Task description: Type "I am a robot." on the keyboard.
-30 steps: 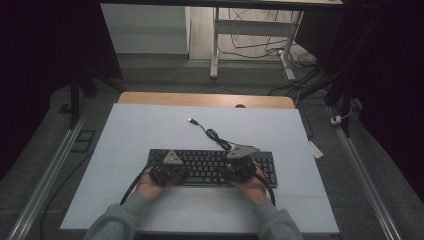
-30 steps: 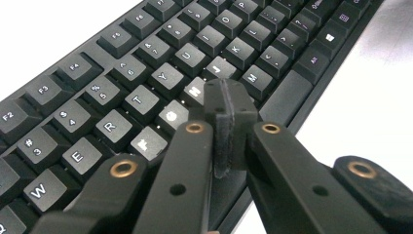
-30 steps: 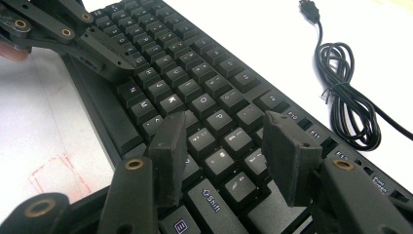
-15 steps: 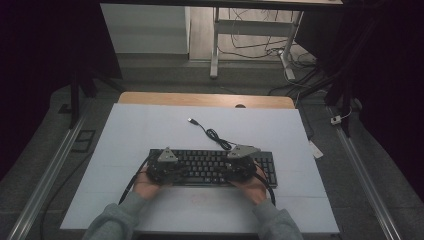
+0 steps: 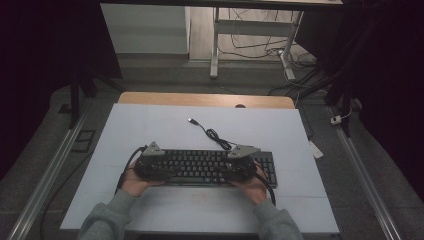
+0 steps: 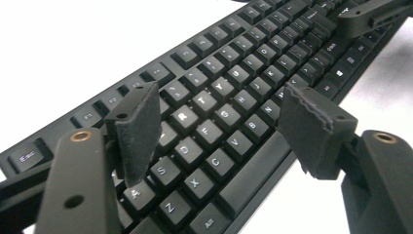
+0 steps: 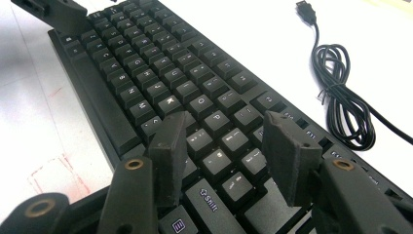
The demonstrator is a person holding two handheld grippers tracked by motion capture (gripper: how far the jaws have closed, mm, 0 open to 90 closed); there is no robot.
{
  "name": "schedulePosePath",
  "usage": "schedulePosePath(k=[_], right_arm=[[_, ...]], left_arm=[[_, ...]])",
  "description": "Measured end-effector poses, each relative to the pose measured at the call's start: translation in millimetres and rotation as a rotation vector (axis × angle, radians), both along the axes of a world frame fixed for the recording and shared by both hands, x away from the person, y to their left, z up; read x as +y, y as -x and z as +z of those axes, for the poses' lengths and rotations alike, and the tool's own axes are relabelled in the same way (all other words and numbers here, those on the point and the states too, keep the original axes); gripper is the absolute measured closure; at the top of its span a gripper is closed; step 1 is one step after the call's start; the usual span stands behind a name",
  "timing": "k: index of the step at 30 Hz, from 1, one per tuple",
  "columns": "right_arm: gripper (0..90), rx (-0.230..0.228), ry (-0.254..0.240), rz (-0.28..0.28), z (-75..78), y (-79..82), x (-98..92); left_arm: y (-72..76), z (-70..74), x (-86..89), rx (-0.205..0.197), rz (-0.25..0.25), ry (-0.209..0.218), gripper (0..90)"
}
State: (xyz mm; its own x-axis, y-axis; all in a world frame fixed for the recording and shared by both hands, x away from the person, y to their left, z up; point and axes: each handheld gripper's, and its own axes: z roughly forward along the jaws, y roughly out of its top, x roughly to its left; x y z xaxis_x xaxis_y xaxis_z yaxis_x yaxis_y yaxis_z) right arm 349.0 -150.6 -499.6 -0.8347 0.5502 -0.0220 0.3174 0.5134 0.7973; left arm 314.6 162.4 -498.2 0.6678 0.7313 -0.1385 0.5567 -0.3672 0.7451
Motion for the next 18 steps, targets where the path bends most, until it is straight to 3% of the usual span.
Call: schedulePosePath(k=[18], right_arm=[[51.8,0.0,-0.01,-0.003,1.1,0.0,-1.3]], left_arm=[[-0.7,0.4,6.6,0.011,0.01,0.007,26.8]])
